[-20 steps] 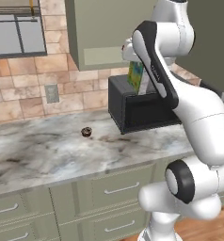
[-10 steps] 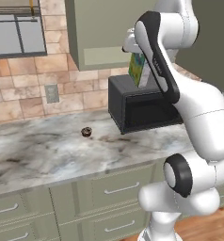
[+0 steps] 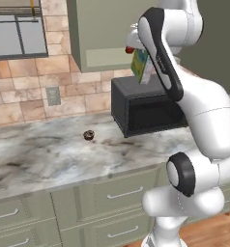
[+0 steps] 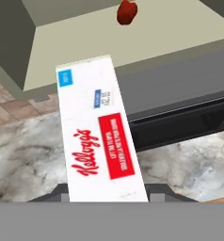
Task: Pick the jam and cereal from the counter and place them in the cabinets closest to them.
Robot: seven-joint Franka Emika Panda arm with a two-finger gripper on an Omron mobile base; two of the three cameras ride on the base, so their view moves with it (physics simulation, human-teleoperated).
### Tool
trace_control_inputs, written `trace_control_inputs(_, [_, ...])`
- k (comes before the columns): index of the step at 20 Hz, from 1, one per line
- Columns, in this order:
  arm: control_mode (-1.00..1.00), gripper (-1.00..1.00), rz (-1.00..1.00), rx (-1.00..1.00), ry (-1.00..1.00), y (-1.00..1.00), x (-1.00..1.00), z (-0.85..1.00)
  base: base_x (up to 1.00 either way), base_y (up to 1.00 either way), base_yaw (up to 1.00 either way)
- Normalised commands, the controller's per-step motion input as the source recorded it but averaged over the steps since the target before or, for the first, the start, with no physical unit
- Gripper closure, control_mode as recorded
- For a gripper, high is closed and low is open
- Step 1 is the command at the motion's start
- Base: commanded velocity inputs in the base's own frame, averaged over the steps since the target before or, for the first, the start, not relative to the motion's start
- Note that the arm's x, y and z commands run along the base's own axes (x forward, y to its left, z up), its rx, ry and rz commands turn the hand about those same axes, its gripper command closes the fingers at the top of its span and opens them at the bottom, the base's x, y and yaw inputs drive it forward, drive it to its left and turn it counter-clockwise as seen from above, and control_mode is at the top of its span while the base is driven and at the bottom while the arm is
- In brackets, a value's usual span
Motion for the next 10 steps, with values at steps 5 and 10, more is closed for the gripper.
trace_control_inputs(5, [-1.00,1.00,0.00,0.01,0.00,0.00,0.31,0.16,0.00,0.00,0.00])
trace_control_inputs(10, [-1.00,1.00,0.00,0.00,0.00,0.00,0.33,0.14,0.00,0.00,0.00])
